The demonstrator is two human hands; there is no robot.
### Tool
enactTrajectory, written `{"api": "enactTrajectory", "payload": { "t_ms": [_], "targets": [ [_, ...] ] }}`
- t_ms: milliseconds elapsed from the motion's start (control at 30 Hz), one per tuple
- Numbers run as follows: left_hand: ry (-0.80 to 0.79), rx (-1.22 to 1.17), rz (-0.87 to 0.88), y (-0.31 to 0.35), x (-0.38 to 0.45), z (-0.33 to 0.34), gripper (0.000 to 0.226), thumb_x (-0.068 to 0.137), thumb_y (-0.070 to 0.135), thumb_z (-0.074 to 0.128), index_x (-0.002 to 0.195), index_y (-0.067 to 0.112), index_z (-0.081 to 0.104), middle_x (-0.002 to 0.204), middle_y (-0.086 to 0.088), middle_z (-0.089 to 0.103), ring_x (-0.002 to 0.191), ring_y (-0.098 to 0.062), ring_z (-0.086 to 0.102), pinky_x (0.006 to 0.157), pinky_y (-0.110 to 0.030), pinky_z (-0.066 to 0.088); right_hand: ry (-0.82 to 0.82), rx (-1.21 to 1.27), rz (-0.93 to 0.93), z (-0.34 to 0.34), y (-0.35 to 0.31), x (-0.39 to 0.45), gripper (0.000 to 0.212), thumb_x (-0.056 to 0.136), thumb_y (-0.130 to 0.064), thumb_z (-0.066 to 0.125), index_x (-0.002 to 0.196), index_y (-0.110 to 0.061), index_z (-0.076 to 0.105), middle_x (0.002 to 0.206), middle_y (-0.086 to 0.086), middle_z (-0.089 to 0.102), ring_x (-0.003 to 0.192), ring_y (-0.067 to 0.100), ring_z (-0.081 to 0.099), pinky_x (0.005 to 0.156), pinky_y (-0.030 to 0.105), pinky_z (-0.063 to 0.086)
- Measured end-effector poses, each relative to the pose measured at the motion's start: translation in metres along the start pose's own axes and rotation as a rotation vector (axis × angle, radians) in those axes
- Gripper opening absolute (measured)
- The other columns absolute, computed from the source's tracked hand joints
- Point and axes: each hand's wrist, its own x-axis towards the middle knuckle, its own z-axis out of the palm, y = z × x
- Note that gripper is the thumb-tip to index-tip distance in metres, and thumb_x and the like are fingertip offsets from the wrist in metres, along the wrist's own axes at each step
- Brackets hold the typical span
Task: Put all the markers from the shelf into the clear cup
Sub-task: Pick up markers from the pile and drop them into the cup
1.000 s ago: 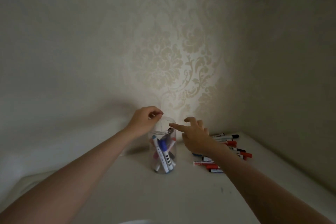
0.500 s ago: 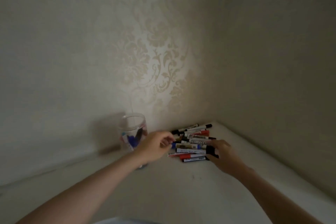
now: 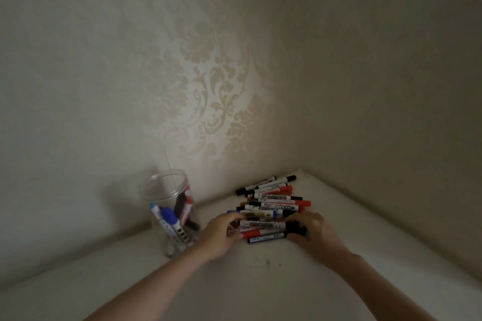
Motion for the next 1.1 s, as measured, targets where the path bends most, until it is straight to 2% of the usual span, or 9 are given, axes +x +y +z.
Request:
{"api": "enactTrajectory", "payload": {
  "t_ms": [200, 267, 400, 467, 600, 733, 933, 1000, 1100],
  "targets": [
    [0.077, -0.093, -0.016, -0.005, 0.002, 0.007, 0.033, 0.092, 0.02, 0.071, 0.124, 0.023, 0.063, 0.116, 0.005, 0.067, 0.104, -0.01, 0.064, 0.094, -0.026, 0.053, -0.014, -0.016, -0.067, -0.008, 0.001, -0.011, 0.031, 0.084, -0.038, 0.066, 0.115, -0.033, 0.066, 0.104, -0.013, 0.058, 0.092, 0.007, 0.051, 0.084, 0.024, 0.044],
    [0.063, -0.095, -0.01, -0.005, 0.0, 0.008, 0.031, 0.093, 0.022, 0.069, 0.123, 0.024, 0.063, 0.117, 0.008, 0.066, 0.105, -0.008, 0.062, 0.089, -0.018, 0.049, -0.051, -0.049, -0.066, -0.01, 0.0, -0.014, 0.027, 0.085, -0.039, 0.065, 0.111, -0.031, 0.066, 0.105, -0.008, 0.062, 0.092, 0.009, 0.053, 0.085, 0.024, 0.045],
    [0.055, -0.131, 0.011, -0.003, -0.005, 0.005, 0.026, 0.093, 0.023, 0.069, 0.119, 0.025, 0.065, 0.108, 0.012, 0.062, 0.091, -0.001, 0.06, 0.075, -0.008, 0.047, -0.104, -0.049, -0.059, -0.015, -0.002, -0.019, 0.033, 0.086, -0.036, 0.064, 0.118, -0.026, 0.063, 0.104, -0.009, 0.058, 0.09, 0.005, 0.056, 0.079, 0.005, 0.039],
    [0.021, -0.159, -0.008, 0.001, -0.008, 0.003, 0.027, 0.094, 0.026, 0.068, 0.121, 0.024, 0.063, 0.106, 0.012, 0.06, 0.084, 0.002, 0.059, 0.064, -0.005, 0.046, -0.113, -0.015, -0.032, -0.021, -0.006, -0.019, 0.032, 0.085, -0.033, 0.066, 0.116, -0.025, 0.064, 0.105, -0.008, 0.06, 0.091, 0.004, 0.058, 0.082, 0.009, 0.044],
    [-0.006, -0.272, -0.059, 0.004, -0.012, 0.005, 0.014, 0.095, 0.03, 0.066, 0.108, 0.03, 0.061, 0.11, 0.009, 0.065, 0.088, -0.002, 0.064, 0.066, -0.01, 0.048, -0.139, 0.144, 0.153, -0.026, -0.015, -0.022, 0.021, 0.084, -0.031, 0.068, 0.105, -0.028, 0.068, 0.091, -0.02, 0.061, 0.078, -0.004, 0.059, 0.07, 0.005, 0.046],
    [0.055, -0.515, -0.166, 0.006, -0.02, 0.001, 0.012, 0.095, 0.018, 0.066, 0.107, 0.017, 0.063, 0.098, -0.006, 0.074, 0.078, -0.011, 0.069, 0.072, -0.02, 0.058, -0.121, 0.282, 0.35, -0.03, -0.008, -0.026, 0.017, 0.078, -0.028, 0.074, 0.092, -0.034, 0.067, 0.087, -0.005, 0.071, 0.065, 0.005, 0.064, 0.065, 0.02, 0.054],
    [0.277, -0.664, -0.186, 0.01, -0.025, -0.026, 0.012, 0.093, 0.007, 0.067, 0.09, 0.016, 0.059, 0.082, -0.009, 0.073, 0.071, -0.019, 0.069, 0.075, -0.03, 0.058, -0.044, 0.573, 0.49, -0.043, -0.001, -0.035, 0.022, 0.078, -0.007, 0.074, 0.1, -0.009, 0.072, 0.09, 0.014, 0.072, 0.069, 0.018, 0.065, 0.068, 0.023, 0.058],
    [0.339, -0.686, -0.154, 0.015, -0.027, -0.041, 0.012, 0.093, 0.007, 0.068, 0.089, 0.014, 0.06, 0.08, -0.006, 0.073, 0.065, -0.015, 0.069, 0.08, -0.036, 0.059, 0.041, 0.722, 0.575, -0.042, -0.007, -0.036, 0.018, 0.082, -0.002, 0.069, 0.099, 0.002, 0.07, 0.083, 0.017, 0.069, 0.067, 0.02, 0.064, 0.059, 0.016, 0.056],
    [0.383, -0.686, -0.087, 0.027, -0.036, -0.073, 0.007, 0.094, 0.008, 0.066, 0.093, 0.012, 0.06, 0.083, -0.007, 0.074, 0.059, -0.003, 0.069, 0.077, -0.029, 0.057, 0.054, 0.75, 0.644, -0.039, -0.021, -0.038, 0.014, 0.082, -0.001, 0.069, 0.095, 0.004, 0.07, 0.08, 0.017, 0.068, 0.066, 0.02, 0.063, 0.051, 0.013, 0.053]
  ]
}}
